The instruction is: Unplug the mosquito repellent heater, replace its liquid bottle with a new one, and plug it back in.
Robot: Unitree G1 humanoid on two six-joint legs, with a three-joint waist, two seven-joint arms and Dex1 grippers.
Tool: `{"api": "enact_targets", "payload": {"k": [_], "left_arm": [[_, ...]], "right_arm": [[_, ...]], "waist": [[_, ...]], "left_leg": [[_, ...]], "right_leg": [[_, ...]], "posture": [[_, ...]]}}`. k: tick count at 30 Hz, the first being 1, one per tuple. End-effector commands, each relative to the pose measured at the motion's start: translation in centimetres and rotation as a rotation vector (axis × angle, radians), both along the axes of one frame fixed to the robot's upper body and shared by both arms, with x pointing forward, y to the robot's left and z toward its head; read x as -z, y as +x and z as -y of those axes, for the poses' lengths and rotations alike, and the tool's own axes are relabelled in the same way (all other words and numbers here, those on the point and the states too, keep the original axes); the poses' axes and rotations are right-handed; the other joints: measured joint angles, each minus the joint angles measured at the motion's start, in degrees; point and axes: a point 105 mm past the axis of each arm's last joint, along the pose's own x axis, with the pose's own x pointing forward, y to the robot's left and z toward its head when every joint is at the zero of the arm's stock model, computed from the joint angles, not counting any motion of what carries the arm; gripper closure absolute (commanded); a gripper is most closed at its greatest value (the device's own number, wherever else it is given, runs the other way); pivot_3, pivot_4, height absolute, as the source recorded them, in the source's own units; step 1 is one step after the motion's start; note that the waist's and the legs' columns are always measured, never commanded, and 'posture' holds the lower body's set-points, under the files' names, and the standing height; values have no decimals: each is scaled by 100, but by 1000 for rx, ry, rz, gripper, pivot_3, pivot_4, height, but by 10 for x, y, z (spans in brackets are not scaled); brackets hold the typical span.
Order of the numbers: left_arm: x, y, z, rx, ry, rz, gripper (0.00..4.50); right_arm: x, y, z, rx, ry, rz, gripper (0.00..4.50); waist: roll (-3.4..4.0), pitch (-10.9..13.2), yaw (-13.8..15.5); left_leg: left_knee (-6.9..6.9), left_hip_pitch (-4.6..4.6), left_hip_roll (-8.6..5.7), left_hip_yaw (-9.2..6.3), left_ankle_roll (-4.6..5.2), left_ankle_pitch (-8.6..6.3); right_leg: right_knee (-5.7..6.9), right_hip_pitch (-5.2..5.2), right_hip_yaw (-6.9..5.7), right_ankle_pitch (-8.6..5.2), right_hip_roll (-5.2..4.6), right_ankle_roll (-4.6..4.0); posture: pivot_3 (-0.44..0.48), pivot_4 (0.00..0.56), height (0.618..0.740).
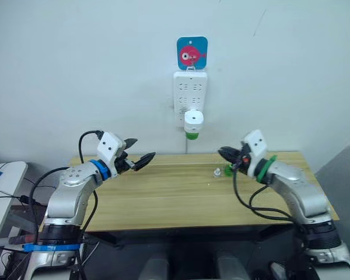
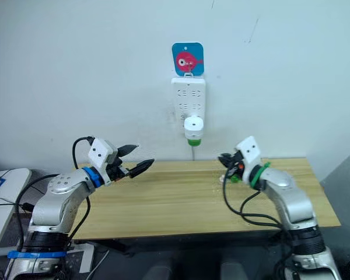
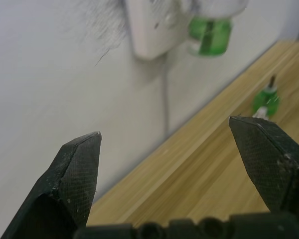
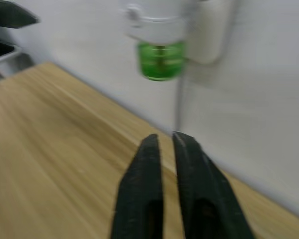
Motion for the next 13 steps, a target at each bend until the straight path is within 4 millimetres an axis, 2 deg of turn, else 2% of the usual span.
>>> {"api": "enact_targets", "payload": {"k": [1, 3, 8, 13], "left_arm": [[-13, 6, -17, -48, 48, 61, 0], [-14, 9, -33, -101, 111, 84, 0], [-18, 20, -48, -150, 153, 119, 0], [-21, 26, -41, -97, 72, 106, 0]], "right_arm": [[-15, 1, 22, 21, -16, 75, 2532], [-15, -3, 37, 8, -71, 85, 1792], [-16, -4, 59, 76, -101, 100, 16], [-12, -2, 57, 102, -82, 87, 16]], "waist": [[0, 0, 6], [-1, 0, 11], [-1, 0, 19], [-1, 0, 7]], "left_leg": [[-3, 0, 0, 1, 0, 0], [-12, 1, 1, 1, 0, 0], [-23, 2, 6, 0, -1, 1], [-22, 3, 5, 6, -1, 1]], "right_leg": [[-3, 0, 0, 0, -2, 0], [-5, 0, 0, 0, -2, 0], [-5, -3, -3, 0, -2, -1], [-6, -3, 2, 1, -4, -1]], "posture": [[16, 103, 740], [14, 98, 740], [5, 96, 740], [-6, 99, 740]]}}
